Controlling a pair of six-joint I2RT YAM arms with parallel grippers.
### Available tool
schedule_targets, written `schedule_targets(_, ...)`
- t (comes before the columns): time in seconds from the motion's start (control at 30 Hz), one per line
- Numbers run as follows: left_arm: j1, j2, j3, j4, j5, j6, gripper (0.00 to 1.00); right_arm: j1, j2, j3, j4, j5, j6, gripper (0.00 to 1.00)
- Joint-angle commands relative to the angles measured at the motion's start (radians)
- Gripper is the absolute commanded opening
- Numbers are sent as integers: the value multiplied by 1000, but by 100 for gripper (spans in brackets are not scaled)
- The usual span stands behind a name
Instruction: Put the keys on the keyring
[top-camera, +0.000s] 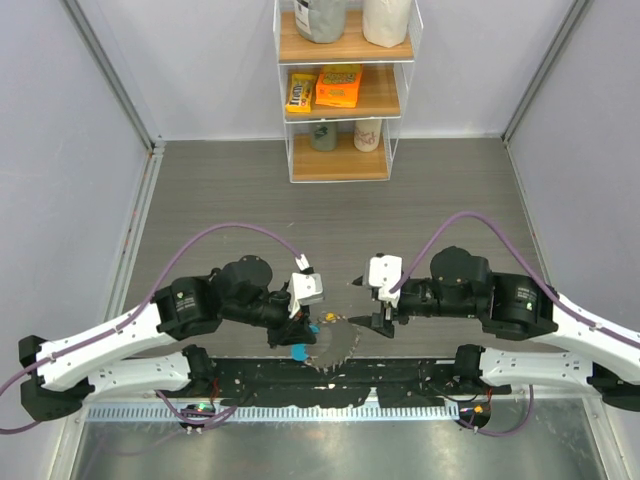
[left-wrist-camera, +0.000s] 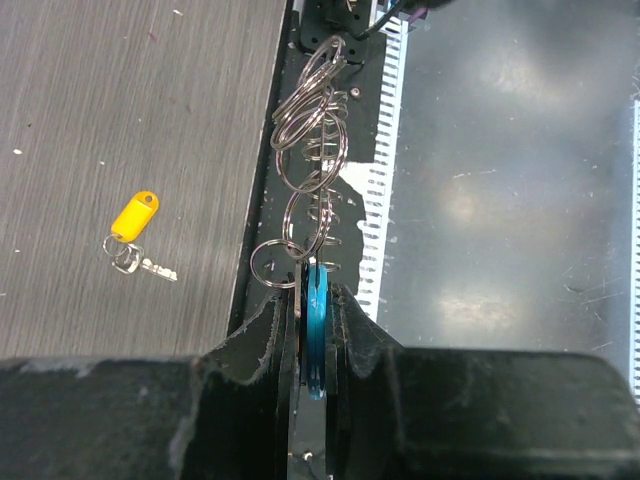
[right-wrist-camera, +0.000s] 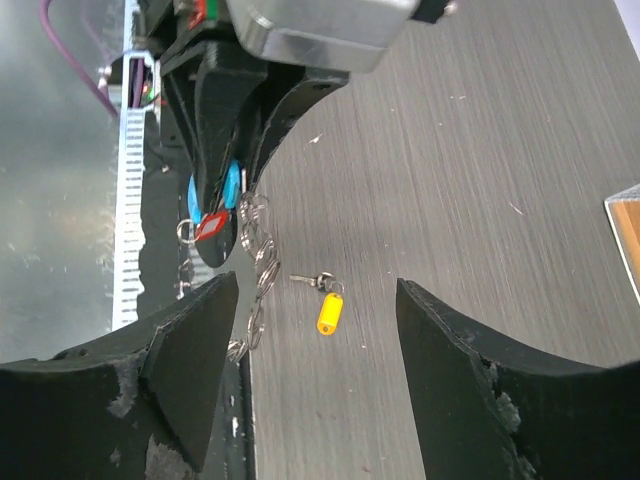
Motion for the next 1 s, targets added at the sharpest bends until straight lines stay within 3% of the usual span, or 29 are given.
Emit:
schedule_targets(0.0, 5, -3, 56, 19, -7, 12, 0, 4, 13, 37, -9, -85, -147, 70)
schedule_targets(0.5, 5, 24, 48, 38, 8, 3, 0, 61, 148, 109, -35, -129, -260, 61)
schedule_targets(0.97, 6, 11, 48, 39, 2, 1, 0, 107, 168, 95, -67, -132, -273, 52)
